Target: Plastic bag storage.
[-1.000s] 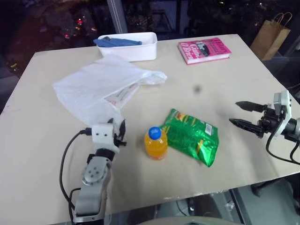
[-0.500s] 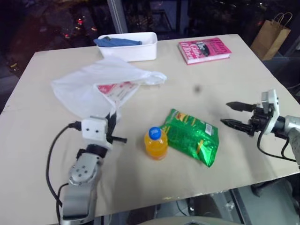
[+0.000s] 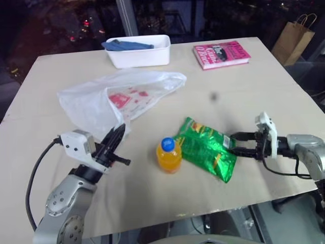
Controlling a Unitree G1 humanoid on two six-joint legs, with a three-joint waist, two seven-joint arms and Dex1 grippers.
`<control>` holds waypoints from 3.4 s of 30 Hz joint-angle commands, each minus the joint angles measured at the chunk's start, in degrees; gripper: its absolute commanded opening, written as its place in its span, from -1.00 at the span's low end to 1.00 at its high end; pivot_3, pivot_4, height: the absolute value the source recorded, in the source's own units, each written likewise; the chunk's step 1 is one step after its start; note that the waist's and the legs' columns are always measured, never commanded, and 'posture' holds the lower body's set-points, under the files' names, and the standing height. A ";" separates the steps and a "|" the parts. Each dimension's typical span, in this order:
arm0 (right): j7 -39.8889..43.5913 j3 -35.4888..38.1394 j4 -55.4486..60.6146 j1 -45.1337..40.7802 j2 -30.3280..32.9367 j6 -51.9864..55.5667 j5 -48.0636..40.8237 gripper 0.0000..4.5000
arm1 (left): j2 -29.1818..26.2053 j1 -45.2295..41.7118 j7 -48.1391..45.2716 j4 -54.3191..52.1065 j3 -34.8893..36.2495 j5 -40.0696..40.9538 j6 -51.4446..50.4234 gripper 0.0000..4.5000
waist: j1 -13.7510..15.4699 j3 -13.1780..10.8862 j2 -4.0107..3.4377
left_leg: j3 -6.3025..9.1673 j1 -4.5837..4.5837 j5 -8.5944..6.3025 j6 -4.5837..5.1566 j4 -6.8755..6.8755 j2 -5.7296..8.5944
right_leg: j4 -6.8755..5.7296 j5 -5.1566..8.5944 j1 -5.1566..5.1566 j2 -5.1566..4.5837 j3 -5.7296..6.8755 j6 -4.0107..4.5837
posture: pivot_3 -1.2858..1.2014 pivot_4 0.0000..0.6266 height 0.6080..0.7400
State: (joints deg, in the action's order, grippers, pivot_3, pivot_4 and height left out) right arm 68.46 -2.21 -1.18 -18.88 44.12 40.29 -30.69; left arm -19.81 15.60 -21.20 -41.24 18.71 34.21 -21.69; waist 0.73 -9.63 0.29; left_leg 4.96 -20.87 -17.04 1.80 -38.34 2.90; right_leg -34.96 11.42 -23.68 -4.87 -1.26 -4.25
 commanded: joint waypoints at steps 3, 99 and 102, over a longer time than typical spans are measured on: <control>2.00 -2.35 0.74 -1.08 0.78 6.12 -1.33 1.00 | -0.08 -0.29 0.26 -1.42 -0.50 0.70 0.88 -0.95 | 0.01 0.00 0.00 | 0.00 0.00 0.00 0.00 0.00 0.00 | 0.00 0.00 0.00 0.01 0.00 0.00 | 0.03 -0.52 1.00; -7.54 -3.47 -23.19 -29.49 -21.16 14.23 6.80 0.43 | -0.42 -4.03 -7.92 8.18 -6.39 1.39 4.92 -1.00 | -1.55 0.00 -0.07 | -0.18 -1.00 0.03 -0.05 -0.21 0.16 | -0.81 -0.01 -1.37 -0.08 -0.32 0.03 | 0.03 -0.52 1.00; -6.90 -2.86 -22.81 -29.85 -21.49 13.54 6.13 -0.29 | -0.36 -4.23 -8.11 8.37 -6.47 1.30 5.06 -1.00 | -1.56 -0.01 -0.07 | -0.17 -0.99 0.04 -0.07 -0.21 0.16 | -0.85 -0.02 -1.38 -0.07 -0.32 0.03 | 0.03 -0.52 1.00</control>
State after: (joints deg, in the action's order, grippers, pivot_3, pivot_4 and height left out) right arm 60.83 -6.35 -25.73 -47.62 22.64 54.72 -23.26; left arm -20.18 11.56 -28.70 -31.99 12.34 35.51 -18.14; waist -0.82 -9.63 0.22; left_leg 4.79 -21.86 -17.00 1.72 -38.54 3.05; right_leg -35.82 11.40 -25.07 -4.94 -1.57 -4.22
